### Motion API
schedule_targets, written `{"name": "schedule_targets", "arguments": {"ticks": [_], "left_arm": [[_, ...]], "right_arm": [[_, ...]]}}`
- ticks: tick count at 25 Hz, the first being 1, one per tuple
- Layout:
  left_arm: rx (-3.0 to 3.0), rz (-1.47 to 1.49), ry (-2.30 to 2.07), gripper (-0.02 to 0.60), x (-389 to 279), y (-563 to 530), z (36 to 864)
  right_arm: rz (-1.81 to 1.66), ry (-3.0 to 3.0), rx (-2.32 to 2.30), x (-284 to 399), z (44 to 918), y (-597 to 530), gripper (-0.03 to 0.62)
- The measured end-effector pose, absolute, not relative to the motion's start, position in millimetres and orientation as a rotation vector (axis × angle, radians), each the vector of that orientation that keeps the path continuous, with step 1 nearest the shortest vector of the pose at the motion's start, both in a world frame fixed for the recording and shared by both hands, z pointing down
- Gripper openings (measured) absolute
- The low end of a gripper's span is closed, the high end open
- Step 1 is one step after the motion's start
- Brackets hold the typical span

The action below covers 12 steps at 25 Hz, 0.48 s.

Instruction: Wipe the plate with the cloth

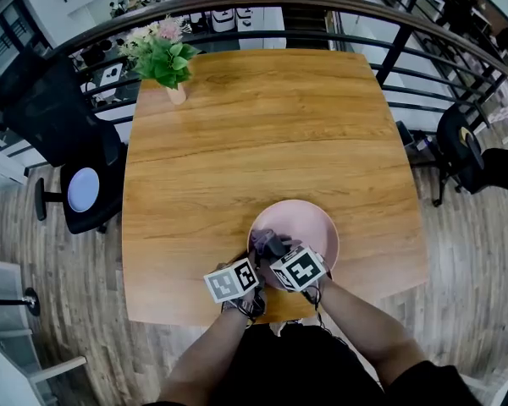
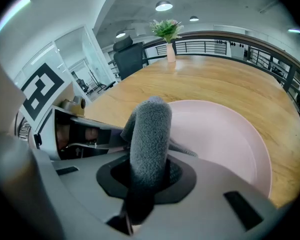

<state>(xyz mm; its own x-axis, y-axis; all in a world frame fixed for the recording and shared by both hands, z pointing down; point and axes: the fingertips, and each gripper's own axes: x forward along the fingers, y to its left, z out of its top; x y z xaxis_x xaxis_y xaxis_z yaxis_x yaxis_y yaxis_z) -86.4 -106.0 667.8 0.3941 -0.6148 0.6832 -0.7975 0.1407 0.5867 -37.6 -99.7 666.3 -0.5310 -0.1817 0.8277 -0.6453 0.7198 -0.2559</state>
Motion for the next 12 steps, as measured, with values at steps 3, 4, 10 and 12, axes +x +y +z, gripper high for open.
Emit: {"name": "schedule_targets", "arguments": {"ticks": [3, 4, 10, 12], "left_arm": [[1.554, 0.206, -1.295, 0.031, -87, -107, 667], [1.554, 0.206, -1.293, 0.031, -87, -107, 667], [1.554, 0.203, -1.29, 0.031, -87, -107, 669], [1.555, 0.201, -1.287, 0.031, -87, -107, 669]], "right_arm": [[0.698, -2.077, 0.622, -39, 668, -105, 0.072], [0.696, -2.075, 0.622, -39, 668, -107, 0.072], [0.691, -2.059, 0.67, -26, 671, -127, 0.072], [0.701, -2.052, 0.697, -19, 672, -135, 0.072]]}}
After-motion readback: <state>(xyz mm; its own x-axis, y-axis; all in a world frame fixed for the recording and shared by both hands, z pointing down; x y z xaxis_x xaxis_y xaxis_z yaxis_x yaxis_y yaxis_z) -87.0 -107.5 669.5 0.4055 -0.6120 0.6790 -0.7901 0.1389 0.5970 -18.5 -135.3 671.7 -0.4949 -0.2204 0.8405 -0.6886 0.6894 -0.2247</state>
